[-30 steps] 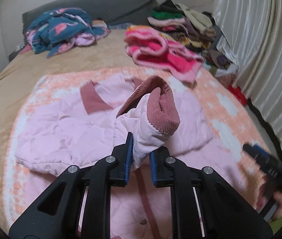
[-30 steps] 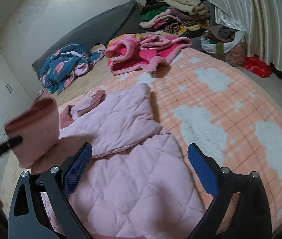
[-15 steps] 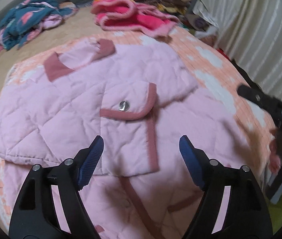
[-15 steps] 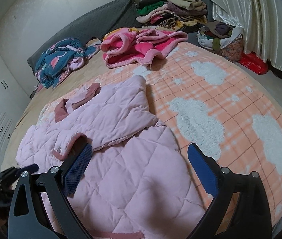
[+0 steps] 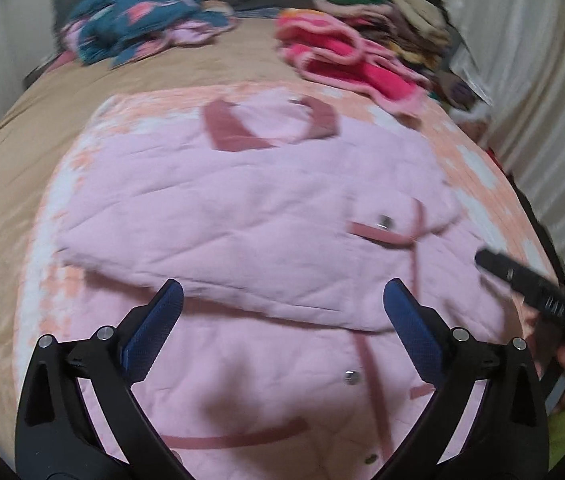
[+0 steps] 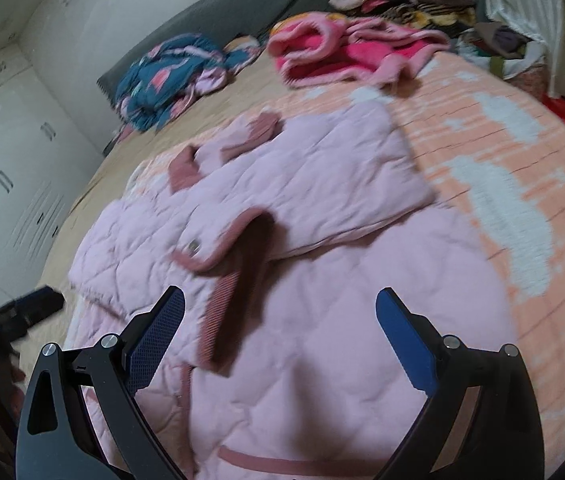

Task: Fold large clothes
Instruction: 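Move the right gripper to the mauve front trim and grasp it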

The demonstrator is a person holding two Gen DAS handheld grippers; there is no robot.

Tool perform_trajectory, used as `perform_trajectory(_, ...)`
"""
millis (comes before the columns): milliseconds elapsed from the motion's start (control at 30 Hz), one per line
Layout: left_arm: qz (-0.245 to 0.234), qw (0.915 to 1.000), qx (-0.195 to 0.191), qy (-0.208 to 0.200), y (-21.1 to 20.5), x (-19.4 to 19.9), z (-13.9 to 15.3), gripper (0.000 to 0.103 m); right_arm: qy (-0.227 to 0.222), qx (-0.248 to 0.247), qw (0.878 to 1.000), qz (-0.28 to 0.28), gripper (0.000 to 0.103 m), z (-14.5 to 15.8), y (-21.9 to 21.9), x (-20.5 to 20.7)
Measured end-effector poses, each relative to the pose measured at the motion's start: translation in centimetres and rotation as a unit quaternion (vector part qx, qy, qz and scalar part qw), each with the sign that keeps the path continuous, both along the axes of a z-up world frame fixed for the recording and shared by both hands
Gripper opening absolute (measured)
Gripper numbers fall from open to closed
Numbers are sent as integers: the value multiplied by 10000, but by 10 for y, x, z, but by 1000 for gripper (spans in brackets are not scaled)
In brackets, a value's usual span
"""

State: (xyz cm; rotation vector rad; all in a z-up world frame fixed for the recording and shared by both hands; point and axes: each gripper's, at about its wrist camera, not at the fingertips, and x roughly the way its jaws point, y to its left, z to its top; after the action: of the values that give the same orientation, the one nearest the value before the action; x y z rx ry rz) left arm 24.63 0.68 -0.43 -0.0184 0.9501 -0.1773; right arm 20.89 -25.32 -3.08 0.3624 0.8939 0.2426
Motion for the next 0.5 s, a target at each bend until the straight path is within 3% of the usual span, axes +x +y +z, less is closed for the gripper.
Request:
perform_trajectory(133,370,9993,-37,-70,29,1,4,94,107,6,9995,285,96,-7,31,6)
perform_trajectory(300,976,9942,284,-346,69,-3,10,94,295,21,9990,330,95,-23,58,19)
perform_trajectory(500,1420,9894,88,-292,113,-6,8,94,630,334,9971,263,70,-52,69,35)
